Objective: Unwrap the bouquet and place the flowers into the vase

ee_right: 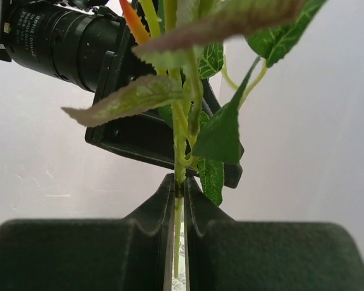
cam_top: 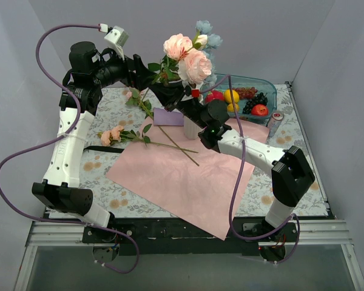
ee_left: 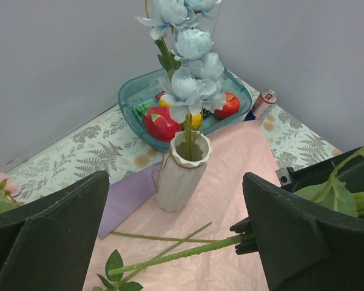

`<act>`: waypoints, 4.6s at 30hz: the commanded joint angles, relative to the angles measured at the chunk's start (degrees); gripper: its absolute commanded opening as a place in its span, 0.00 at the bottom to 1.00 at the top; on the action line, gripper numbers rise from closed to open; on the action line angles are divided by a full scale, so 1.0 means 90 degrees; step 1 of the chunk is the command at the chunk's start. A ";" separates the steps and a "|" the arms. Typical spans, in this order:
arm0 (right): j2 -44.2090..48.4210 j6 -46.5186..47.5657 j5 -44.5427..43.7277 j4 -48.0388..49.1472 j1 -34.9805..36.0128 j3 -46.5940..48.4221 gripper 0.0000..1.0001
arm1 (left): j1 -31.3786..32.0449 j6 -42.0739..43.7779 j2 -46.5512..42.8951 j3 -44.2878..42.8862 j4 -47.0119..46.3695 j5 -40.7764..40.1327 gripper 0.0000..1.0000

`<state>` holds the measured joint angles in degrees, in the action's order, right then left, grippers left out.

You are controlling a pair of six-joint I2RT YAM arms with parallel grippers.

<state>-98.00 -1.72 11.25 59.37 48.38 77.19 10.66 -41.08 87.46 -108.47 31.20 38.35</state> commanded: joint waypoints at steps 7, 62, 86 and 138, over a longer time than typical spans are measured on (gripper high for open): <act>0.0409 0.0970 -0.0341 -0.2219 -0.0014 0.1100 0.01 | -0.0030 -0.0355 -0.0324 0.0187 -0.0214 -0.0598 0.93; 0.1484 0.0718 -0.0634 -0.3755 -0.1753 -0.0090 0.40 | -0.1692 -0.0611 0.0341 0.0714 -0.0039 0.0192 0.98; 0.2265 -0.0376 -0.1943 -0.7280 -0.1772 -0.0793 0.88 | -0.1692 -0.0797 0.0487 0.0518 -0.0039 0.0466 0.98; -0.3496 0.1997 0.0186 -0.5904 0.0083 0.2292 0.66 | -0.2717 -0.0738 0.0731 0.0372 0.0928 0.1413 0.98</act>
<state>-127.72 16.73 13.32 5.85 49.10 94.98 -13.34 -48.82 96.18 -103.61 39.03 49.47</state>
